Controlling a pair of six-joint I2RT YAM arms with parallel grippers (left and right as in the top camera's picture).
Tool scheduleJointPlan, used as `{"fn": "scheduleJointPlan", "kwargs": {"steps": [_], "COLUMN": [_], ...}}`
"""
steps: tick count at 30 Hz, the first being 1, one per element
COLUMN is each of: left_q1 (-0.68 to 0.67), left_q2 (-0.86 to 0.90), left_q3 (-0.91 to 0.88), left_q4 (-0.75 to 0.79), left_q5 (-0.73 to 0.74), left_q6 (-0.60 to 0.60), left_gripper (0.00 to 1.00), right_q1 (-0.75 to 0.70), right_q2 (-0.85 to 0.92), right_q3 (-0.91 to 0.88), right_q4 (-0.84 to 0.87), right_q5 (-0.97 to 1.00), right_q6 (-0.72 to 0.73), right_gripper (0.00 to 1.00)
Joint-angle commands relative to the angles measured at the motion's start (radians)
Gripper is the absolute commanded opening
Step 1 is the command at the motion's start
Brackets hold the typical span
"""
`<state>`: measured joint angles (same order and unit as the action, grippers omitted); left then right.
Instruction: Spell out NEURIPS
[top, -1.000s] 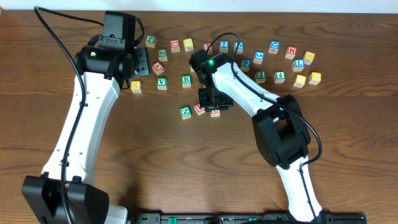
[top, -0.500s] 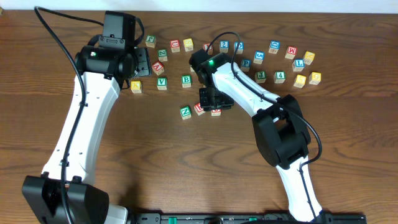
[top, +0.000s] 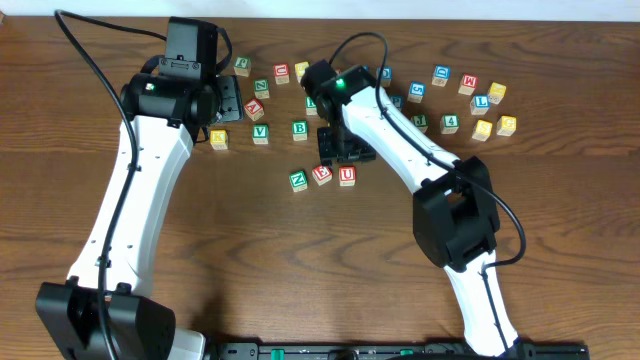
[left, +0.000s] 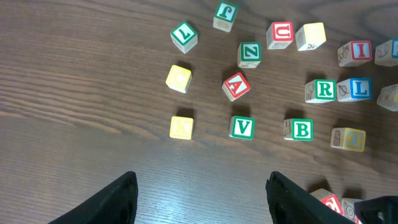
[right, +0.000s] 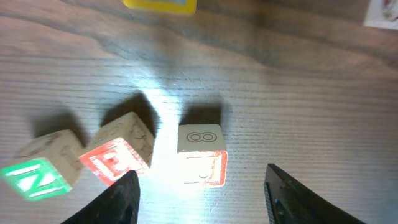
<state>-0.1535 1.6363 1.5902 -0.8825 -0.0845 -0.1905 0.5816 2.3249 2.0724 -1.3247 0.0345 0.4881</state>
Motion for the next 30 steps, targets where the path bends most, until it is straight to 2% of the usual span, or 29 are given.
{"fn": "scheduleJointPlan", "kwargs": {"steps": [1, 17, 30], "left_q1": [-0.001, -0.013, -0.115], "left_q2": [0.011, 0.034, 0.209], "left_q3": [-0.014, -0.016, -0.016], "left_q4": [-0.003, -0.033, -0.063], "left_q5": [-0.003, 0.032, 0.082], "left_q6": [-0.009, -0.001, 0.25], "left_gripper": [0.65, 0.65, 0.65], "right_q1": [-0.015, -0.131, -0.274], "right_q2": [-0.029, -0.031, -0.031], "right_q3": [0.064, 0.14, 0.14], "right_q4": [-0.026, -0.111, -0.126], "right_q5": [0.008, -0.064, -0.063], "right_q6": [-0.042, -0.127, -0.153], "right_gripper": [0.62, 0.61, 0.67]}}
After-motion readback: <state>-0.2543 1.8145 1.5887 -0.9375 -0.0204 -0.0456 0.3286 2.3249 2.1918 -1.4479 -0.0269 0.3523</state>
